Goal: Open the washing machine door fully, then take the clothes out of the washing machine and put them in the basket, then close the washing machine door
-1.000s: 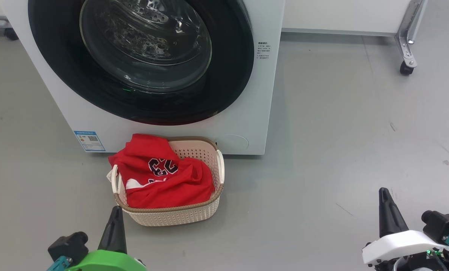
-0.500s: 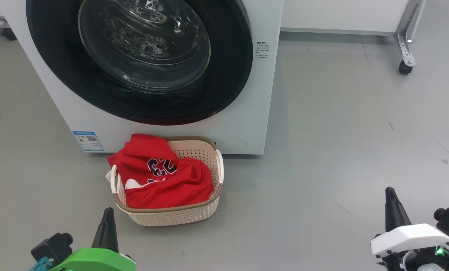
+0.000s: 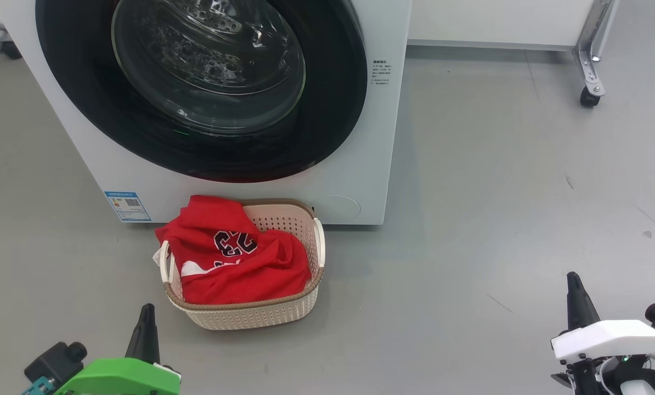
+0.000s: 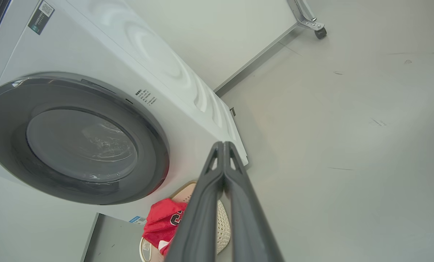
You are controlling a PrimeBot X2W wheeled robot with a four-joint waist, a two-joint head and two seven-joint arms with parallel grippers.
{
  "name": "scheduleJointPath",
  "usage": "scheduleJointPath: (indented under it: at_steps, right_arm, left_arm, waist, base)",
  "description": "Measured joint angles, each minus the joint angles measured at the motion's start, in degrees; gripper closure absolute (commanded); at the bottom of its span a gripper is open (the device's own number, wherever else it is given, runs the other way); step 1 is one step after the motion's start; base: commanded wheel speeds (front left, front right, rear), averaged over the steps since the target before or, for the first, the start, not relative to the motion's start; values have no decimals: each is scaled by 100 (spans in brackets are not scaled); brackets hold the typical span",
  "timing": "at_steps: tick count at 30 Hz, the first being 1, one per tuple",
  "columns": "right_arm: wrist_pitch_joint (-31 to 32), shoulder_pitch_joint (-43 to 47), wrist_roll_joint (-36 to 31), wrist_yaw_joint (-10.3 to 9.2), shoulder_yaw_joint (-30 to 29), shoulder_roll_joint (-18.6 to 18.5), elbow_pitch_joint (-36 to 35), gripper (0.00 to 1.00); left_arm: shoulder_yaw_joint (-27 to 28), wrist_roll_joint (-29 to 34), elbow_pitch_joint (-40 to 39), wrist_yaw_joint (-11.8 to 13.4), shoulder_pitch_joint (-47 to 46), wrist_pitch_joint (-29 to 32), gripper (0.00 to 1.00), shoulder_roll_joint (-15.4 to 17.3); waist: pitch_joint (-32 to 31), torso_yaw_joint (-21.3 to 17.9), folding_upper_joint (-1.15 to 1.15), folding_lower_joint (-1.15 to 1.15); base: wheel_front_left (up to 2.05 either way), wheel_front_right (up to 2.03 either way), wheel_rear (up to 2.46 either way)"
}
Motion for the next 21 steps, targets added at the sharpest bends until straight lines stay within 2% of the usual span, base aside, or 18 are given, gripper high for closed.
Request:
scheduleJointPath:
  at_steps: [21]
  right_arm:
    - [370, -180, 1322, 196, -365, 115, 196, 100]
  left_arm:
    - [324, -1339, 26, -234, -97, 376, 100, 33]
  waist:
    - [6, -29, 0, 0]
  base:
    - [0, 0, 0]
